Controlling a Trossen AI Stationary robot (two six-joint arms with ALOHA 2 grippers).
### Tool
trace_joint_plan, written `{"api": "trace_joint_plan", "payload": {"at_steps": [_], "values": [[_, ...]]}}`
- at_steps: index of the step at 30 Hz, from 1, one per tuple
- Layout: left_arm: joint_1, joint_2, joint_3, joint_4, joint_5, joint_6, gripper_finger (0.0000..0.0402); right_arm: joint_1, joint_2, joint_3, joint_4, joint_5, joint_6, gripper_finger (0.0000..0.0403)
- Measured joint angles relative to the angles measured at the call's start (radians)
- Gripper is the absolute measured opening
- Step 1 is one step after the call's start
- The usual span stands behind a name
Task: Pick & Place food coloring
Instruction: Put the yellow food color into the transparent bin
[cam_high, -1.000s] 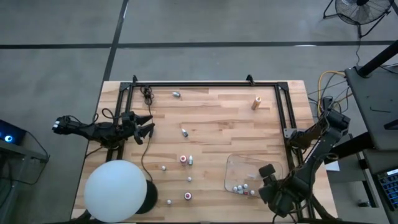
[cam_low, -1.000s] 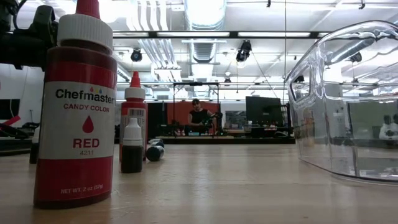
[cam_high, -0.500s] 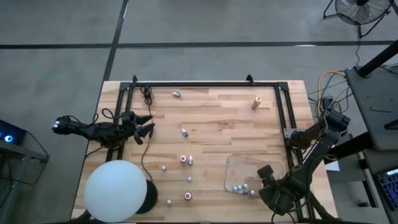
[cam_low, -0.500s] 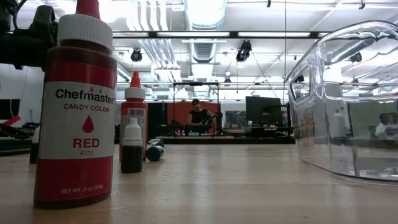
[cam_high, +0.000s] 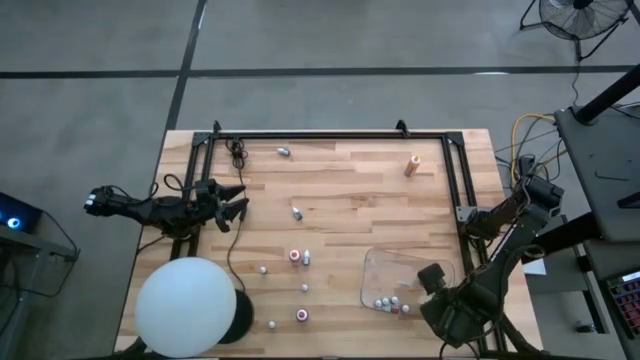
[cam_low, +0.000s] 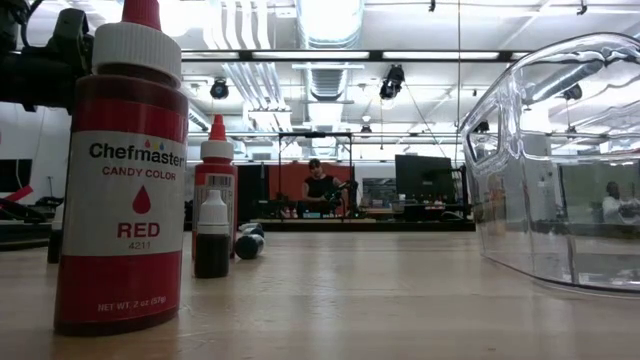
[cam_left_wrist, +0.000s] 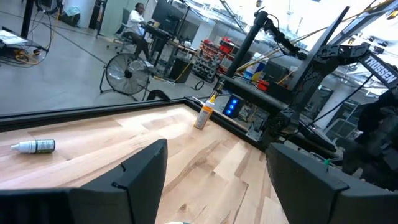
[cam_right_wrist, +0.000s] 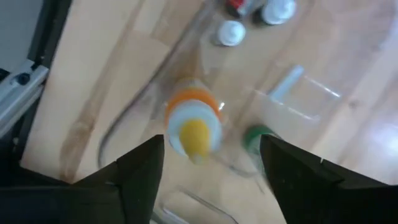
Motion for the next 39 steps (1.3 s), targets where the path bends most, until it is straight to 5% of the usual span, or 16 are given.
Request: {"api": "trace_joint_plan", "payload": {"at_steps": [5, 12, 20, 29, 39], "values": [[0.000, 0.000, 0.000, 0.000, 0.000, 0.000, 0.0245, 0.000, -0.014, 0.066, -0.091, 0.078, -0.003, 0.0271], [0.000, 0.000, 0.000, 0.000, 0.000, 0.000, 0.0245, -0.051, -0.068, 0.167, -0.236, 0.353, 0.138, 0.0281], [0.000, 0.000, 0.000, 0.000, 0.000, 0.000, 0.0245, -0.206, -0.168, 0.190, -0.290, 0.355, 0.177, 0.0297], [0.000, 0.000, 0.000, 0.000, 0.000, 0.000, 0.0245, -0.519, -0.263, 0.189, -0.318, 0.412, 0.173, 0.0308], [0.000, 0.000, 0.000, 0.000, 0.000, 0.000, 0.0245, -1.007, -0.265, 0.194, -0.303, 0.432, 0.177, 0.0331]]}}
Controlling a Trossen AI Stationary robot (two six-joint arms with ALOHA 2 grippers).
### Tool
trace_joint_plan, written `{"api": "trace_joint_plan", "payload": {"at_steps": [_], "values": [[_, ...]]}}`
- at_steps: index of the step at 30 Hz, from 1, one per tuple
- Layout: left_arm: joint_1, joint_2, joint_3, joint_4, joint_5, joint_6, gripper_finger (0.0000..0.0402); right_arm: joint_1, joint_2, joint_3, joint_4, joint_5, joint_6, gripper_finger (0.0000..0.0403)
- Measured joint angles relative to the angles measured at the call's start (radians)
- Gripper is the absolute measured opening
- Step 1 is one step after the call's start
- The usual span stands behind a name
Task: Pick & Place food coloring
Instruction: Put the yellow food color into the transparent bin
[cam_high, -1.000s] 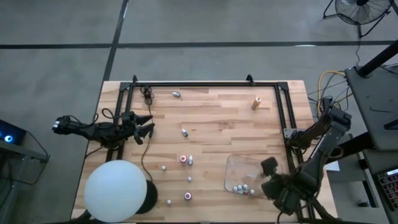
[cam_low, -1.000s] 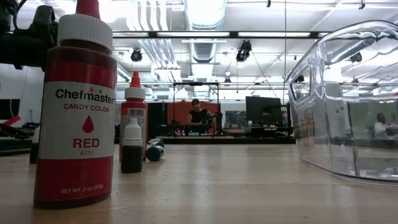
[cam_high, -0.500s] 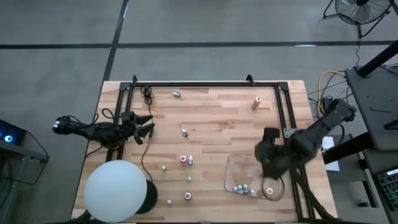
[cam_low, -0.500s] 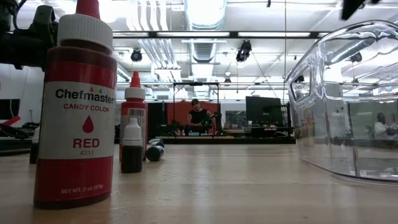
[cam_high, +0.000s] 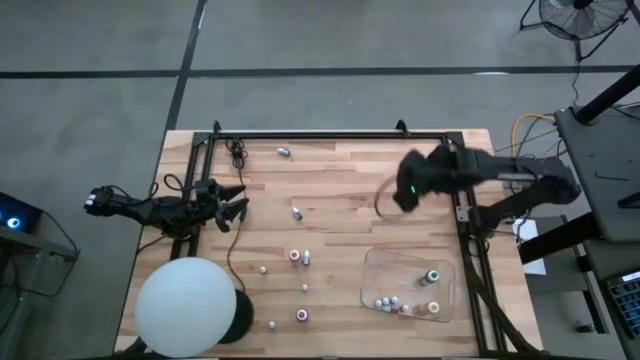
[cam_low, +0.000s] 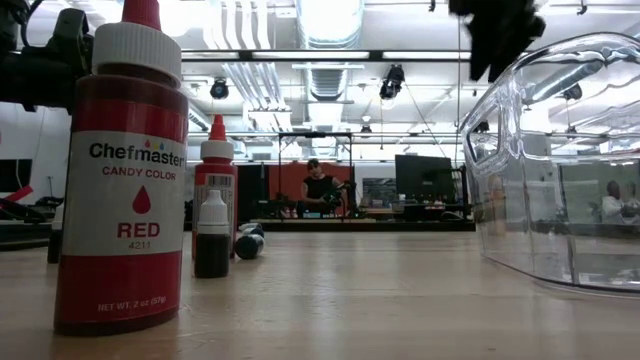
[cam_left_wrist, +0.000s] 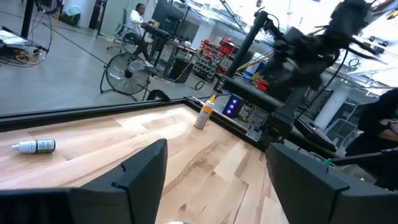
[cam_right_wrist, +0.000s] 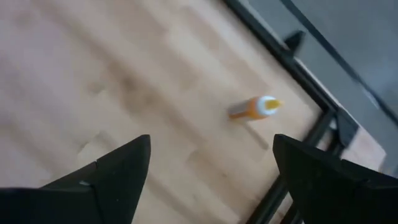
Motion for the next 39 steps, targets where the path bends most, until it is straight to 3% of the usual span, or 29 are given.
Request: {"api": "trace_joint_plan", "payload": {"at_steps": [8, 18, 28, 39], "values": [[0.000, 0.000, 0.000, 0.000, 0.000, 0.000, 0.0245, -0.327, 0.051, 0.000, 0.111, -0.025, 0.006, 0.0357], [0.000, 0.000, 0.000, 0.000, 0.000, 0.000, 0.0245, -0.580, 0.121, -0.003, 0.186, -0.147, 0.056, 0.0363], [0.000, 0.000, 0.000, 0.000, 0.000, 0.000, 0.0245, -0.696, 0.202, -0.115, 0.332, -0.264, 0.065, 0.0364], [0.000, 0.000, 0.000, 0.000, 0.000, 0.000, 0.0245, -0.718, 0.267, -0.331, 0.490, -0.346, 0.095, 0.0364]]}}
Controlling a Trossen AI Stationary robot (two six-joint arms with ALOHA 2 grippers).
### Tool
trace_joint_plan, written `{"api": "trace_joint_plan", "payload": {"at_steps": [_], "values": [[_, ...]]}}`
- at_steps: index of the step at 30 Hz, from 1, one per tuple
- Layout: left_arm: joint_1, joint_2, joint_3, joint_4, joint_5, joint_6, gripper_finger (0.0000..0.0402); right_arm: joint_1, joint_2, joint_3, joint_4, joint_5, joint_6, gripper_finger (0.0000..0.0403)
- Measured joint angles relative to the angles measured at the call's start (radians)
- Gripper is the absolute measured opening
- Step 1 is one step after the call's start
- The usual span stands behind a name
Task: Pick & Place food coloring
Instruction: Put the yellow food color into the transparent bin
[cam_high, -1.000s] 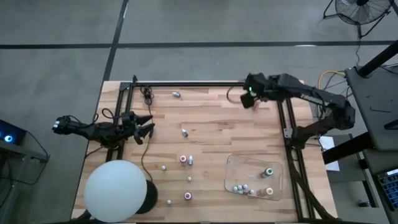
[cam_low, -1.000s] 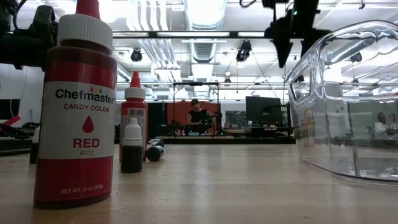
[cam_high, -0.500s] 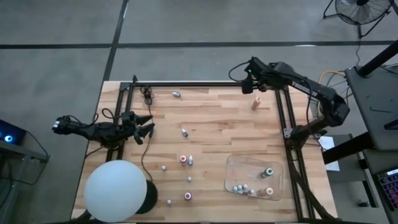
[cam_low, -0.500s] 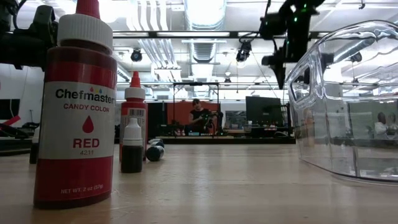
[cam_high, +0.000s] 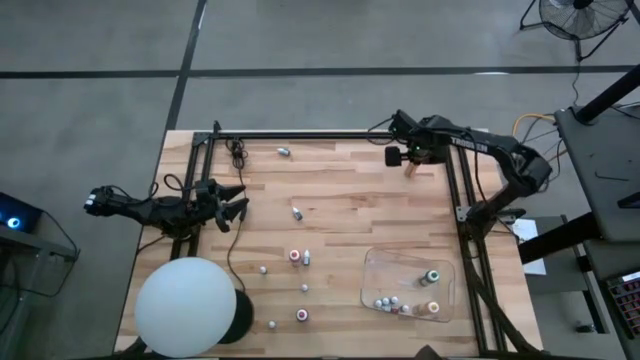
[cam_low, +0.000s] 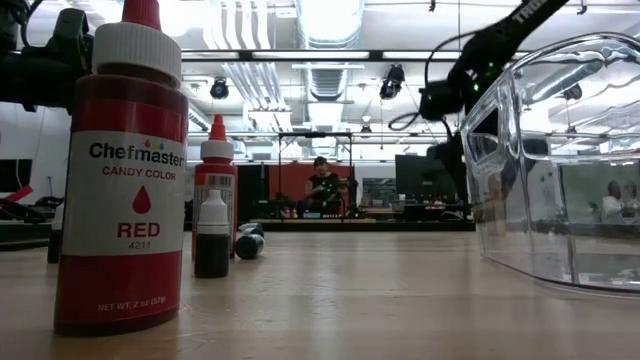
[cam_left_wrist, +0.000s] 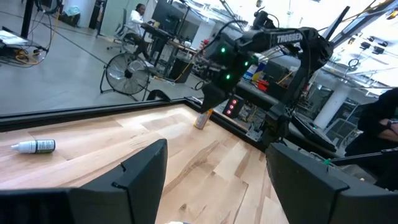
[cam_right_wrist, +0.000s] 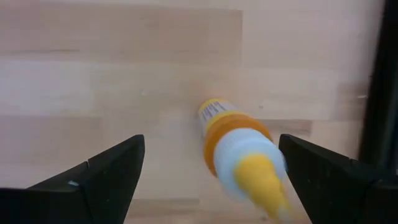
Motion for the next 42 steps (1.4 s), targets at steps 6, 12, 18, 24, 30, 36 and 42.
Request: {"api": "trace_joint_plan", "payload": {"at_steps": [6, 12, 18, 24, 30, 36, 42], "values": [[0.000, 0.000, 0.000, 0.000, 0.000, 0.000, 0.0245, -0.013, 0.007, -0.074, 0.091, 0.000, 0.010, 0.0364], [0.000, 0.000, 0.000, 0.000, 0.000, 0.000, 0.0245, -0.017, 0.007, -0.087, 0.127, 0.004, -0.006, 0.0364], [0.000, 0.000, 0.000, 0.000, 0.000, 0.000, 0.0245, -0.021, 0.007, -0.068, 0.127, 0.029, -0.014, 0.0363], [0.000, 0.000, 0.000, 0.000, 0.000, 0.000, 0.0245, -0.026, 0.007, -0.068, 0.126, 0.029, -0.013, 0.0328], [0.000, 0.000, 0.000, 0.000, 0.000, 0.000, 0.0245, -0.026, 0.007, -0.077, 0.117, 0.028, -0.013, 0.0283], [0.000, 0.000, 0.000, 0.000, 0.000, 0.000, 0.0245, -0.027, 0.006, -0.081, 0.115, 0.027, -0.010, 0.0244], [0.000, 0.000, 0.000, 0.000, 0.000, 0.000, 0.0245, -0.027, 0.006, -0.082, 0.114, 0.030, -0.009, 0.0192]]}}
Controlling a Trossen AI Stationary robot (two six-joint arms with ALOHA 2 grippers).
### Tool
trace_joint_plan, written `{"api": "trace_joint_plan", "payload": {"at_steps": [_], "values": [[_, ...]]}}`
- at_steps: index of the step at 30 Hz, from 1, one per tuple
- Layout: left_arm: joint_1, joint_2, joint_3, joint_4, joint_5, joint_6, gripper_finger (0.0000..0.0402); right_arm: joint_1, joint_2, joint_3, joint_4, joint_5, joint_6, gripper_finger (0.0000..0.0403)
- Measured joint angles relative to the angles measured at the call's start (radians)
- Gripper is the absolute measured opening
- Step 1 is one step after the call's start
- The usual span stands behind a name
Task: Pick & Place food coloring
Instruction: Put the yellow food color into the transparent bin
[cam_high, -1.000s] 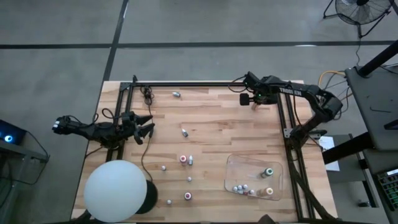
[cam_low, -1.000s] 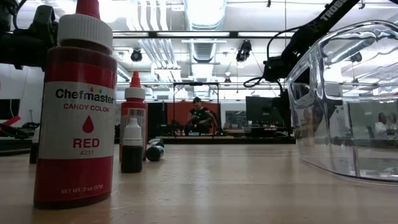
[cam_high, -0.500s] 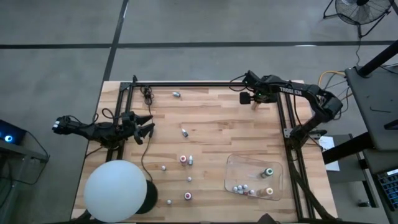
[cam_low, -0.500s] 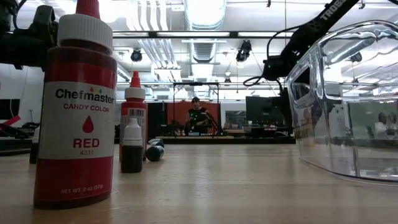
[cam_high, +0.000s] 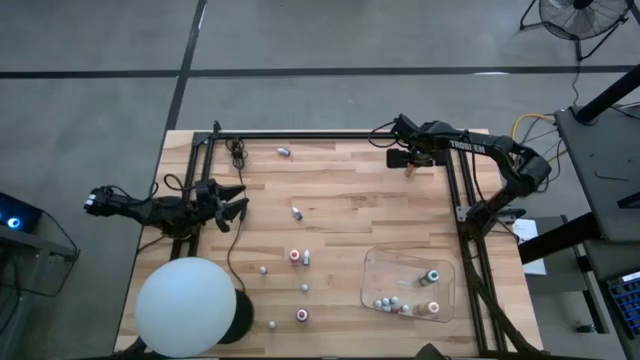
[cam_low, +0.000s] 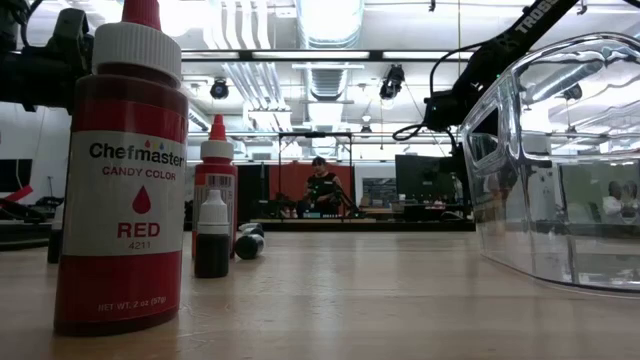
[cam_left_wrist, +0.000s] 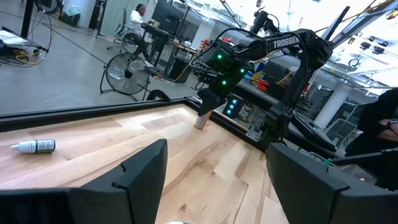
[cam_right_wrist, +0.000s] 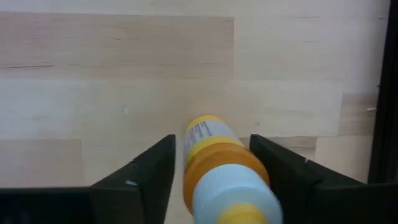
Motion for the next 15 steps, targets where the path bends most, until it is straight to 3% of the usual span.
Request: {"api": "trace_joint_plan", "payload": {"at_steps": [5, 15], "values": [[0.000, 0.000, 0.000, 0.000, 0.000, 0.000, 0.0245, 0.000, -0.001, 0.000, 0.001, 0.027, -0.012, 0.0130], [0.000, 0.000, 0.000, 0.000, 0.000, 0.000, 0.0245, 0.059, -0.034, 0.072, -0.085, 0.022, -0.174, 0.0126]]}}
